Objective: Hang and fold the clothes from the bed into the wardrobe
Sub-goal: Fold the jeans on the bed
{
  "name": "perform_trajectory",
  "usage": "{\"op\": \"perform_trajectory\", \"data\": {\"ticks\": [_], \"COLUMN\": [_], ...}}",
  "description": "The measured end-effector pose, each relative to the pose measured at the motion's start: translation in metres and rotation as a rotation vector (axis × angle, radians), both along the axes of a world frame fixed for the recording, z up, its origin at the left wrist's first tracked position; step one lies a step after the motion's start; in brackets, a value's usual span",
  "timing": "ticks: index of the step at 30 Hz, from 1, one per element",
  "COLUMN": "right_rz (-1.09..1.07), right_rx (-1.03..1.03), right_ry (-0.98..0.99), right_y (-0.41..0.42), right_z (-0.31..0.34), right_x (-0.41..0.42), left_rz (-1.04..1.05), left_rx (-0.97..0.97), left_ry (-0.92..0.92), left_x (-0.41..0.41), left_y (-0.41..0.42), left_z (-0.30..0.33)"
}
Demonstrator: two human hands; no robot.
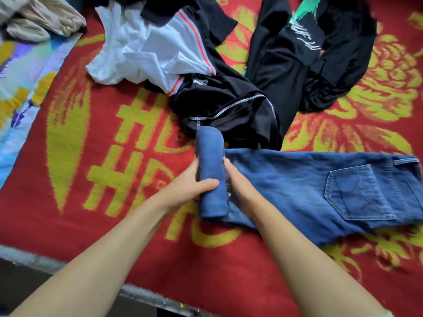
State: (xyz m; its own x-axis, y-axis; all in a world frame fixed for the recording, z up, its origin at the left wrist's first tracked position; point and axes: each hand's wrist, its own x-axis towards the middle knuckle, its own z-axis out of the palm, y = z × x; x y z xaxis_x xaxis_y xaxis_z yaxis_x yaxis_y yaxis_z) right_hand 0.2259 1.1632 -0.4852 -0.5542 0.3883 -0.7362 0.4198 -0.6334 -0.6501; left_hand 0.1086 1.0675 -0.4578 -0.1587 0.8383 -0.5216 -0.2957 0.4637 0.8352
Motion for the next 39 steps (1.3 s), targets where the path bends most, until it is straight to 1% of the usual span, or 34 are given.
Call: {"op": "perform_trajectory", "data": {"ticks": [1,2,4,6,7,8,10,11,12,13,14,15,16,18,21,23,24,25,27,28,29,30,32,33,34,36,37,38,39], "right_rz": [-0.085,-0.146,-0.141,-0.024,0.036,0.067,0.066,0.051,0.067,0.143,0.257,0.402,0.561,0.738,0.792,0.851,0.884,0.901,0.891,0.866,0.824,0.758,0.542,0.411,0.276,0.013,-0.100,-0.186,-0.235], "right_rx": [-0.109,-0.145,0.002,0.289,0.410,0.510,0.696,0.824,1.000,1.187,1.307,1.358,1.332,1.251,1.225,1.200,1.188,1.189,1.166,1.108,1.003,0.863,0.612,0.527,0.440,0.203,0.072,-0.023,-0.070], "right_ry": [0.060,0.079,0.045,-0.112,-0.211,-0.274,-0.364,-0.424,-0.481,-0.545,-0.572,-0.579,-0.581,-0.618,-0.650,-0.665,-0.690,-0.709,-0.693,-0.639,-0.553,-0.459,-0.305,-0.246,-0.199,-0.087,-0.031,0.020,0.074], "right_y": [0.015,0.030,0.053,0.065,0.069,0.073,0.076,0.077,0.075,0.069,0.061,0.053,0.047,0.046,0.055,0.057,0.057,0.055,0.055,0.055,0.054,0.054,0.058,0.064,0.073,0.091,0.102,0.114,0.126], "right_z": [0.006,0.012,0.014,0.005,-0.003,-0.011,-0.021,-0.026,-0.029,-0.034,-0.043,-0.052,-0.061,-0.087,-0.104,-0.099,-0.091,-0.085,-0.071,-0.062,-0.054,-0.050,-0.040,-0.033,-0.023,-0.008,0.000,0.006,0.012], "right_x": [0.014,0.033,0.071,0.099,0.111,0.120,0.125,0.125,0.123,0.119,0.116,0.114,0.115,0.123,0.131,0.128,0.128,0.128,0.128,0.128,0.129,0.132,0.137,0.141,0.148,0.165,0.176,0.191,0.207], "left_rz": [-0.082,-0.147,-0.255,-0.320,-0.341,-0.341,-0.315,-0.329,-0.356,-0.381,-0.412,-0.430,-0.442,-0.451,-0.429,-0.330,-0.227,-0.090,0.192,0.282,0.317,0.319,0.313,0.304,0.275,0.166,0.065,-0.049,-0.164], "left_rx": [-0.014,-0.043,-0.084,-0.130,-0.122,-0.080,0.021,0.038,0.022,-0.014,-0.064,-0.112,-0.144,-0.164,-0.148,-0.146,-0.190,-0.252,-0.361,-0.395,-0.401,-0.372,-0.239,-0.154,-0.066,0.028,0.048,0.068,0.081], "left_ry": [0.009,0.020,0.056,0.132,0.222,0.386,0.834,1.060,1.245,1.360,1.412,1.422,1.412,1.416,1.432,1.363,1.286,1.170,0.816,0.644,0.543,0.518,0.515,0.474,0.387,0.202,0.177,0.203,0.260], "left_x": [0.017,0.035,0.069,0.089,0.094,0.098,0.099,0.099,0.097,0.095,0.093,0.093,0.096,0.105,0.107,0.104,0.105,0.105,0.098,0.093,0.089,0.087,0.092,0.101,0.113,0.142,0.157,0.171,0.187], "left_y": [0.014,0.027,0.050,0.066,0.071,0.075,0.072,0.069,0.065,0.060,0.055,0.051,0.049,0.053,0.059,0.054,0.048,0.043,0.038,0.039,0.041,0.044,0.055,0.062,0.072,0.096,0.109,0.123,0.138], "left_z": [0.003,0.003,0.000,-0.012,-0.019,-0.026,-0.044,-0.057,-0.070,-0.080,-0.094,-0.104,-0.115,-0.130,-0.137,-0.134,-0.130,-0.126,-0.113,-0.107,-0.097,-0.087,-0.061,-0.044,-0.026,0.006,0.013,0.015,0.015]}}
